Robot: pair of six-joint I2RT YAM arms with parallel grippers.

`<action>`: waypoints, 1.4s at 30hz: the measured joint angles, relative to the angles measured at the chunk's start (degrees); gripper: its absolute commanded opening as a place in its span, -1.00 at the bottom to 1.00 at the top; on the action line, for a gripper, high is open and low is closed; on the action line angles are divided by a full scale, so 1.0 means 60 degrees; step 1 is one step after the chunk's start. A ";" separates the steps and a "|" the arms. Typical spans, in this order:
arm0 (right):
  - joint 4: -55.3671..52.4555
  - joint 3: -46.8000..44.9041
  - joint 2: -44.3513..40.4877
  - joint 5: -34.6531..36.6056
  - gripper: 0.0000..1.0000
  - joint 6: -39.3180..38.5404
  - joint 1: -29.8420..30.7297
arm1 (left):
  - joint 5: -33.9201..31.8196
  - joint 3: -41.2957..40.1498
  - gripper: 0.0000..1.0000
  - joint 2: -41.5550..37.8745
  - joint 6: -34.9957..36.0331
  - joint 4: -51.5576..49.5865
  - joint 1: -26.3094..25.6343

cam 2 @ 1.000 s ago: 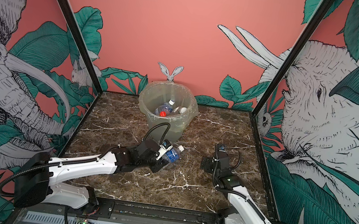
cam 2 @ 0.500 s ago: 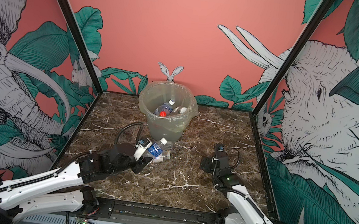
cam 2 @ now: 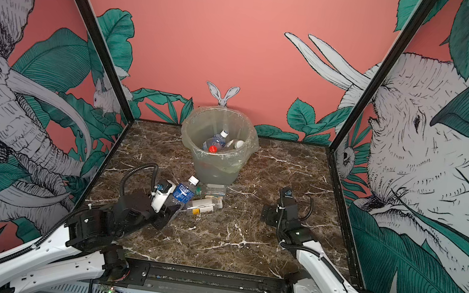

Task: Throw the plastic bottles in the bin
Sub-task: Pick up the plastic bottle from the center of the table, then throw the plastic bottle into the trash bin.

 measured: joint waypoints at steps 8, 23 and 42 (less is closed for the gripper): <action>0.0007 0.0000 0.0127 -0.0025 0.84 0.0000 0.0000 | -0.0550 0.2597 0.01 0.1351 0.1053 0.0007 0.0004; -0.0004 0.0000 0.0015 -0.0127 0.91 -0.0018 0.0000 | 0.0288 0.9490 0.99 0.9005 0.2590 0.2532 0.3064; 0.0291 0.0025 0.0015 -0.0211 0.94 -0.0743 0.1614 | 0.0827 0.7060 0.99 0.6375 0.2324 0.3209 0.3326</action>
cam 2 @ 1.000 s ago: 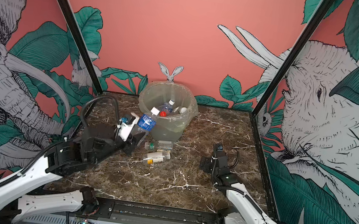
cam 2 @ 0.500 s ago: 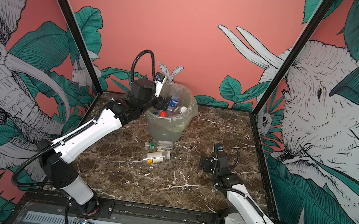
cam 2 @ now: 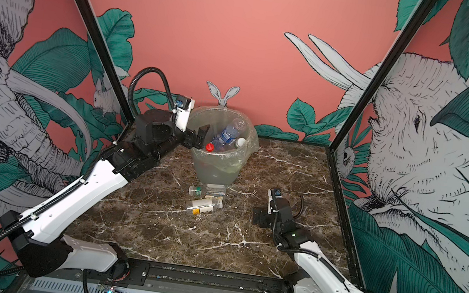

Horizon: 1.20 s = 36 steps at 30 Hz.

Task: Throw the plastic bottles in the bin
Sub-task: Throw the plastic bottle into the trash bin, then pick up the plastic bottle from the center of the table.

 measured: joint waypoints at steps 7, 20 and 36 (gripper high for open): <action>0.0058 0.0452 0.0452 0.0776 0.94 -0.0754 0.1643 | -0.0204 -0.1534 0.99 -0.0718 -0.0164 0.0200 0.0000; -0.0025 0.2065 0.1657 0.2408 0.97 -0.2284 0.3916 | -0.0499 -0.3869 0.97 -0.2331 -0.0885 0.0984 0.0000; -0.0219 0.4014 0.3799 0.2550 0.99 -0.3796 0.4448 | -0.0739 -0.6812 0.97 -0.3909 -0.1796 0.1257 0.0000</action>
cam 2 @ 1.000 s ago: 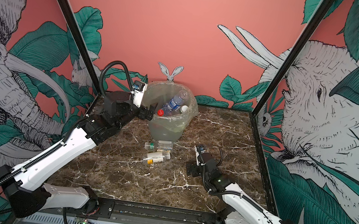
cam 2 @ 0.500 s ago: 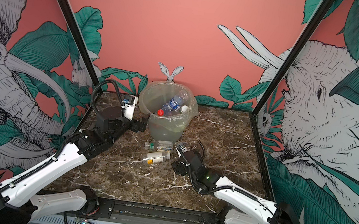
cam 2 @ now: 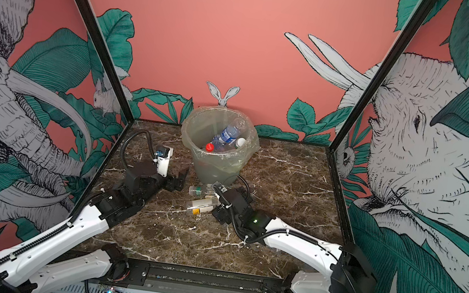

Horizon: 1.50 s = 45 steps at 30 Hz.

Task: Throw the plastic bottles in the bin
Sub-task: Pick up the plastic bottle from the center of the table.

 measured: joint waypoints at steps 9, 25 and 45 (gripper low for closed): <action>-0.0470 0.1377 0.1701 -0.0718 0.99 -0.0441 0.0007 | -0.0098 -0.1282 0.93 -0.0510 -0.0634 -0.0087 0.0000; -0.1129 0.2743 0.3738 -0.2055 0.99 -0.1351 0.0382 | 0.1341 -0.2510 0.87 -0.0517 -0.1956 -0.0346 0.1741; -0.1687 0.3432 0.4994 -0.2036 0.88 -0.1636 0.0382 | 0.3180 -0.2721 0.87 0.0430 -0.2371 -0.0120 0.2379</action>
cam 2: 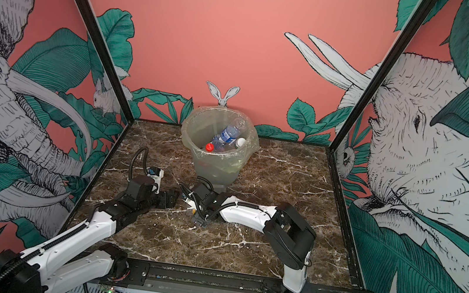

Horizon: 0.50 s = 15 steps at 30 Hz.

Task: Throw the plastic bottles in the bin
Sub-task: Pick up the plastic bottle from the center of the table.

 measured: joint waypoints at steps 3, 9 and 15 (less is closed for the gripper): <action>-0.0117 0.0000 0.0000 -0.0171 0.85 0.0062 0.0000 | 0.0149 0.0004 0.87 0.0240 -0.0004 0.0131 0.0000; -0.0499 0.0000 0.0015 -0.0576 0.78 0.0193 0.0007 | 0.0353 0.0000 0.87 0.0692 -0.0033 0.0335 0.0015; -0.0557 0.0007 0.0051 -0.0721 0.77 0.0299 0.0022 | 0.0423 0.0000 0.87 0.0747 -0.0029 0.0342 0.0022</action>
